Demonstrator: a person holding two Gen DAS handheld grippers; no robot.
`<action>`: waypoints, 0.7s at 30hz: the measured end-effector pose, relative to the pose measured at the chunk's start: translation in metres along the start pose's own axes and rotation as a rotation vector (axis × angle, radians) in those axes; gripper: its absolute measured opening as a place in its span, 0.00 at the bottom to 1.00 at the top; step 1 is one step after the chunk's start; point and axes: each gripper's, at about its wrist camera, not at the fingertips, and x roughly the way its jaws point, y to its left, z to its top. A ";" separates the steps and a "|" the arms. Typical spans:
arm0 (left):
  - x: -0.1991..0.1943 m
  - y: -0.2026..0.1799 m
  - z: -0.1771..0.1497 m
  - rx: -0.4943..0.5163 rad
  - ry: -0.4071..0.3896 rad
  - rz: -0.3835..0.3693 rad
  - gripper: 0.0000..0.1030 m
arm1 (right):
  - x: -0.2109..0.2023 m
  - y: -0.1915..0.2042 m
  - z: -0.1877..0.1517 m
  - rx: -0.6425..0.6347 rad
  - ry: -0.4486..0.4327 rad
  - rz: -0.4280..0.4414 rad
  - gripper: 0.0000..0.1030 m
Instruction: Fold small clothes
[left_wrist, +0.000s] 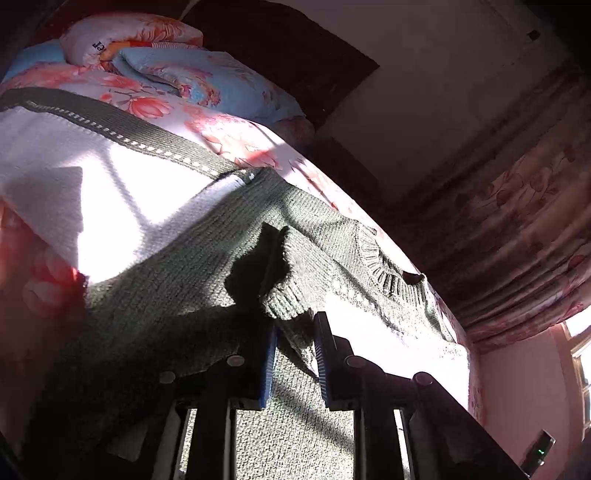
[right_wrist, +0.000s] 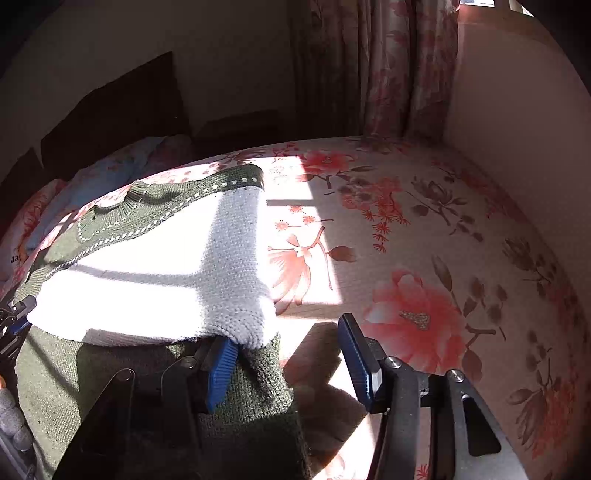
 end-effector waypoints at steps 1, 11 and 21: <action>-0.022 0.006 0.001 -0.027 -0.106 0.066 1.00 | 0.000 0.000 0.000 0.000 0.000 0.000 0.53; 0.014 -0.097 0.004 0.406 0.108 -0.208 1.00 | 0.000 0.000 0.000 0.000 0.000 0.001 0.53; 0.038 -0.085 -0.023 0.458 0.181 -0.153 1.00 | -0.014 -0.010 -0.006 0.008 0.045 0.081 0.54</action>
